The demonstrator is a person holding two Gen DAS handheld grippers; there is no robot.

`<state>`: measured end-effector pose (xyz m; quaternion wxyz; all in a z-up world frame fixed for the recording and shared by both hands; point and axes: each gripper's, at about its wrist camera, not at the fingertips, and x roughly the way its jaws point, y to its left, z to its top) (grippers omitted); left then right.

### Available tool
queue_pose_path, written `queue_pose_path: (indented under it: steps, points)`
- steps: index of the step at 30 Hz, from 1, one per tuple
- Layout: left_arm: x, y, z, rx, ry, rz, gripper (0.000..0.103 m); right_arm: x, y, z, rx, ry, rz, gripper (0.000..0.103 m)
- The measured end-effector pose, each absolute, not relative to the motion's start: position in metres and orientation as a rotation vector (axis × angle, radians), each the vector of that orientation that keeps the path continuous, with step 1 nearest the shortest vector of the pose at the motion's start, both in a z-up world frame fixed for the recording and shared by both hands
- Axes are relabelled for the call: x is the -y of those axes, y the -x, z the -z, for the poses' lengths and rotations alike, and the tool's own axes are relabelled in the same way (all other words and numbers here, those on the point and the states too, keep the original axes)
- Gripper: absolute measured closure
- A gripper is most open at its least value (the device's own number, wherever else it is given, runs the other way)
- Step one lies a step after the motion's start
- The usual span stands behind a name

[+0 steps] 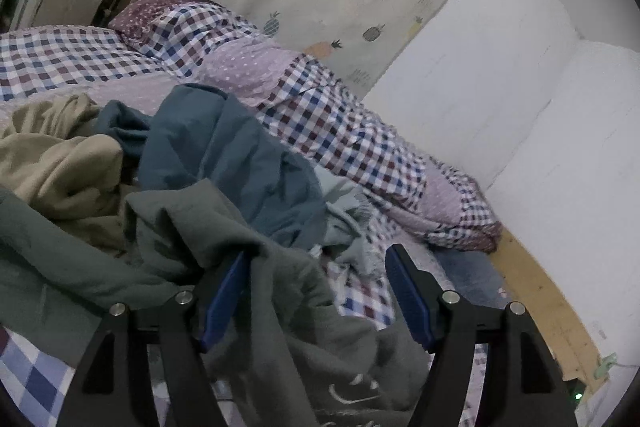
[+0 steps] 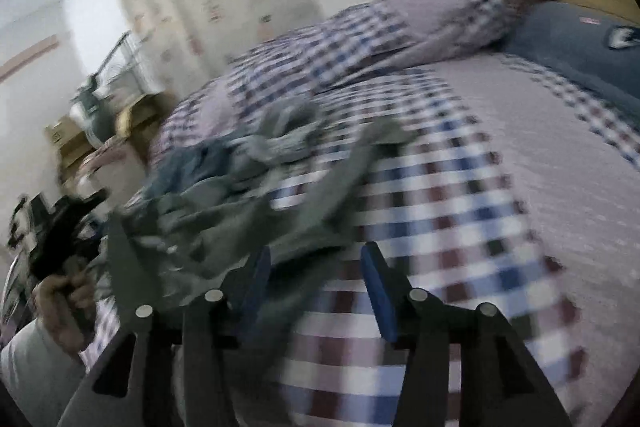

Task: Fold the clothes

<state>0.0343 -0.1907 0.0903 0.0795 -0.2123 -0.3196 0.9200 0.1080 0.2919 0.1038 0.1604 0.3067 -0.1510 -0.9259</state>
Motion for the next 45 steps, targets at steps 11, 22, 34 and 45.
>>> queue_pose_path:
  steps: [11, 22, 34, 45]
  points:
    - [0.18, -0.029, -0.069, 0.702, 0.853, -2.74, 0.031, -0.232, -0.068, -0.073, 0.429, -1.062, 2.515, 0.047]
    - [0.2, -0.016, -0.051, 0.818, 0.97, -2.686, 0.096, -0.219, -0.033, -0.057, 0.562, -1.115, 2.468, 0.1]
    - [0.185, -0.015, -0.082, 0.824, 0.788, -2.72, 0.098, -0.257, -0.035, -0.151, 0.402, -0.69, 2.813, 0.102]
    - [0.092, 0.036, -0.124, 0.564, 0.695, -2.699, 0.098, -0.356, -0.02, -0.163, 0.534, -0.547, 3.097, 0.102]
